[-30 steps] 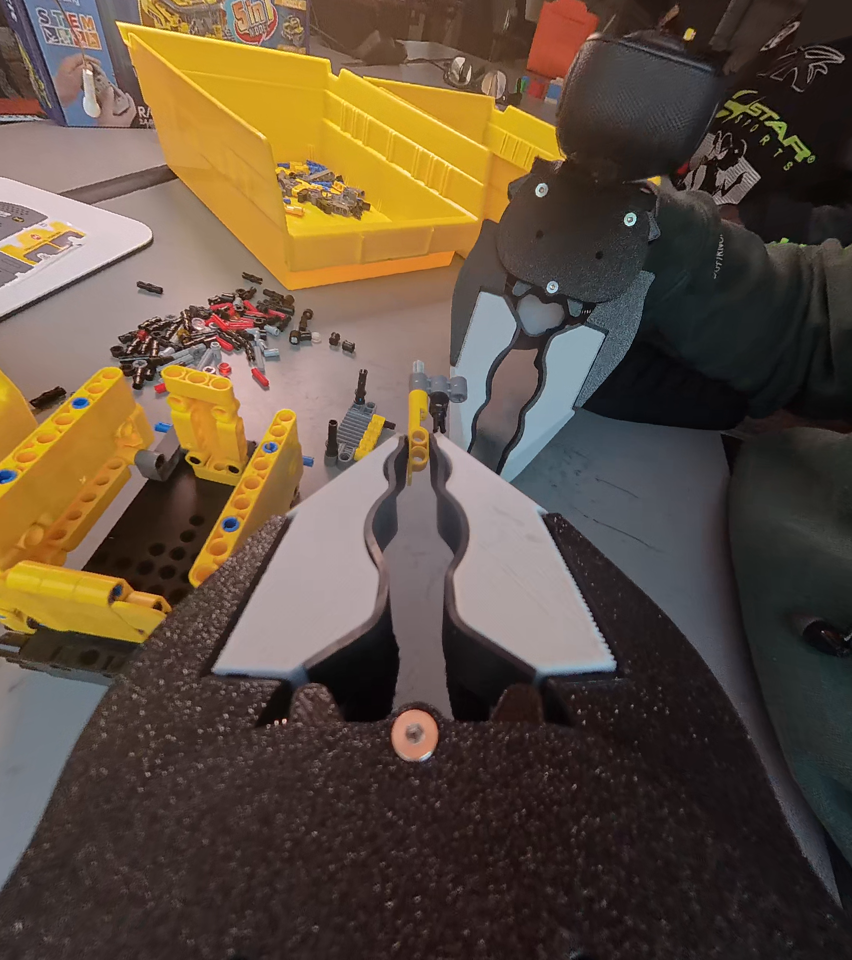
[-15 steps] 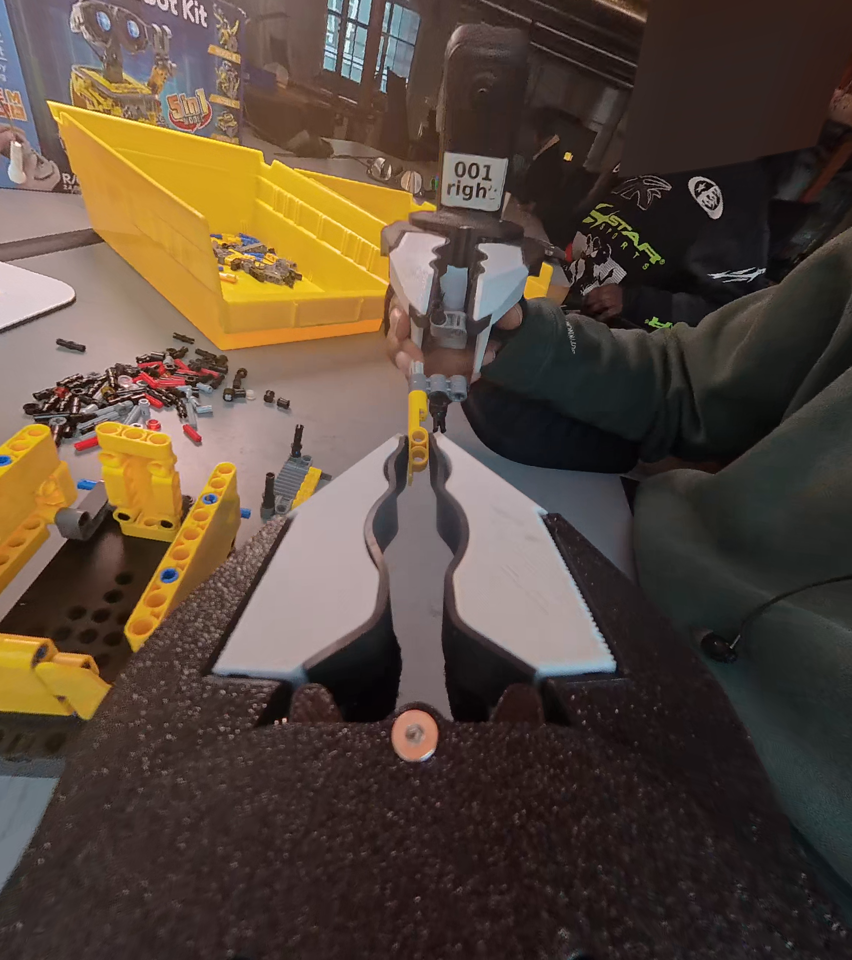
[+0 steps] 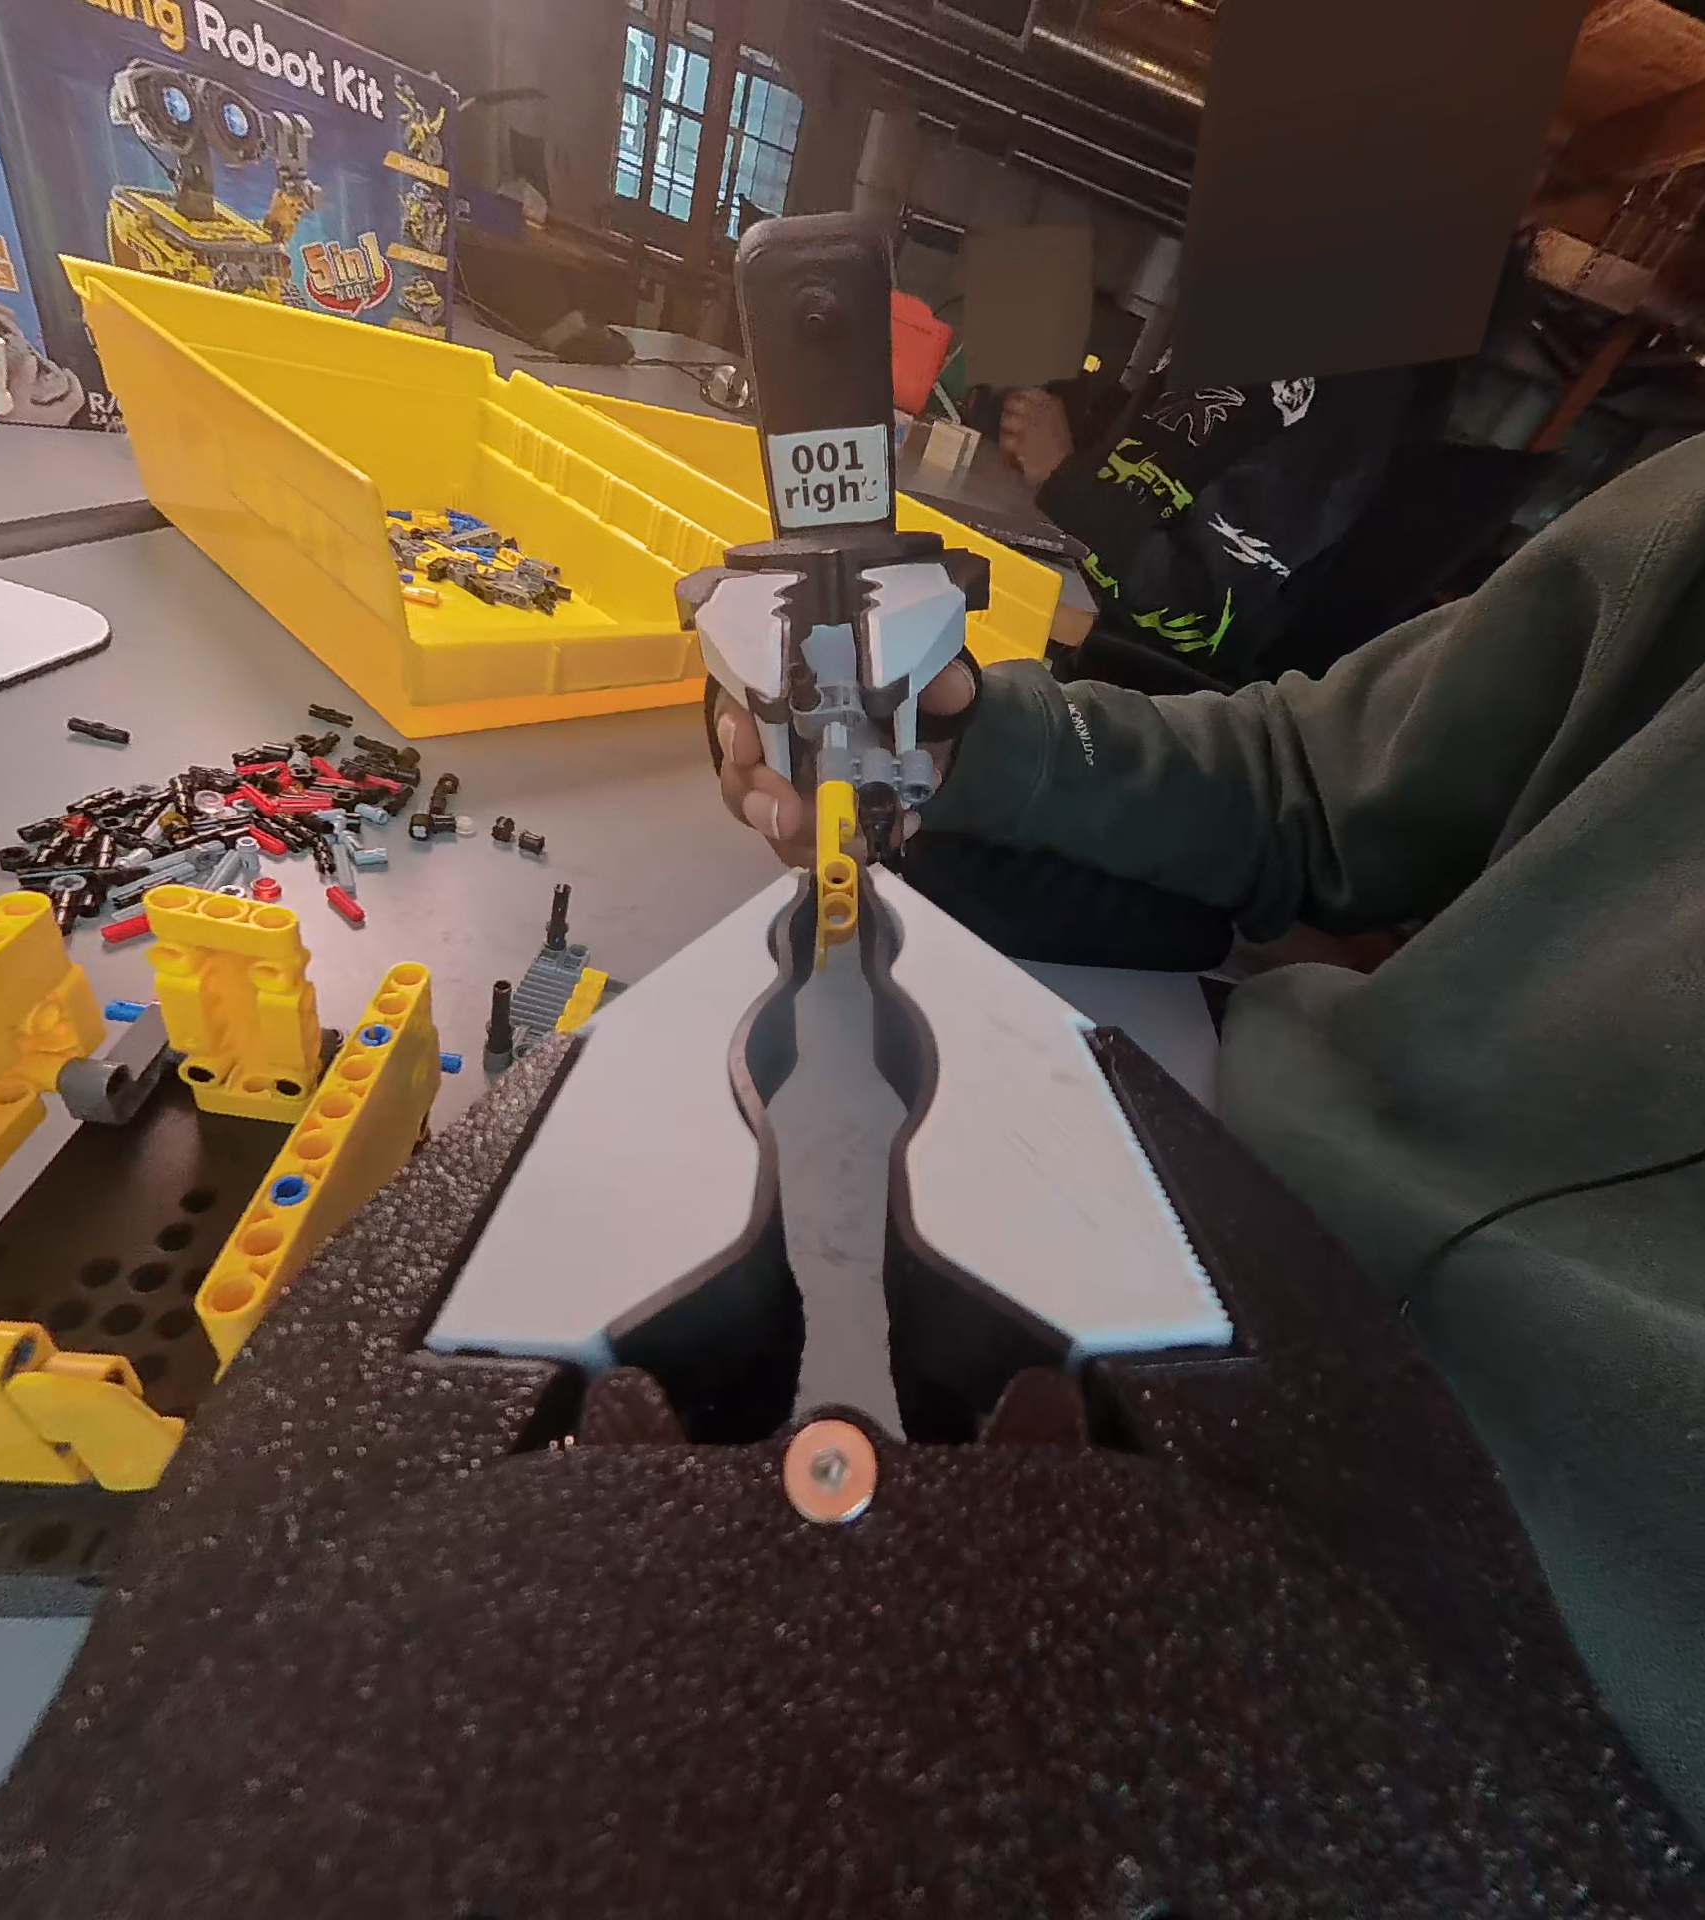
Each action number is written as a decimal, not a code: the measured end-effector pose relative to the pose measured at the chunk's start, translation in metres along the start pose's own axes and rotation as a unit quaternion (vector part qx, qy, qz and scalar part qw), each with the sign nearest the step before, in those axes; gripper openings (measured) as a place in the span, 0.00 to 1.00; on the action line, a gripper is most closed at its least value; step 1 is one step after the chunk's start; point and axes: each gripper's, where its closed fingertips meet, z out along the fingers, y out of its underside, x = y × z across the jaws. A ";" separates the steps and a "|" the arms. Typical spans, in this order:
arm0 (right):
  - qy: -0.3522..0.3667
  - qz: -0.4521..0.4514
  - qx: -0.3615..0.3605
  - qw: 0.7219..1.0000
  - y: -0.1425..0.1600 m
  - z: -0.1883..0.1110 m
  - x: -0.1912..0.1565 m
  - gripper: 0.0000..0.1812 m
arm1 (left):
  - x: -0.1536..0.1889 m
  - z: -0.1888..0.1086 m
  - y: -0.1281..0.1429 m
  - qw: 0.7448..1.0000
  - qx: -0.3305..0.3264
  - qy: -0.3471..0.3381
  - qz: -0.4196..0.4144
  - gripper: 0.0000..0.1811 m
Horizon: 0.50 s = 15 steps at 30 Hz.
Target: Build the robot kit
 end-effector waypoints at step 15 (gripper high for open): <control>0.005 0.007 0.043 0.999 -0.006 0.003 0.003 0.08 | 0.000 -0.003 -0.006 0.999 0.023 0.014 -0.043 0.03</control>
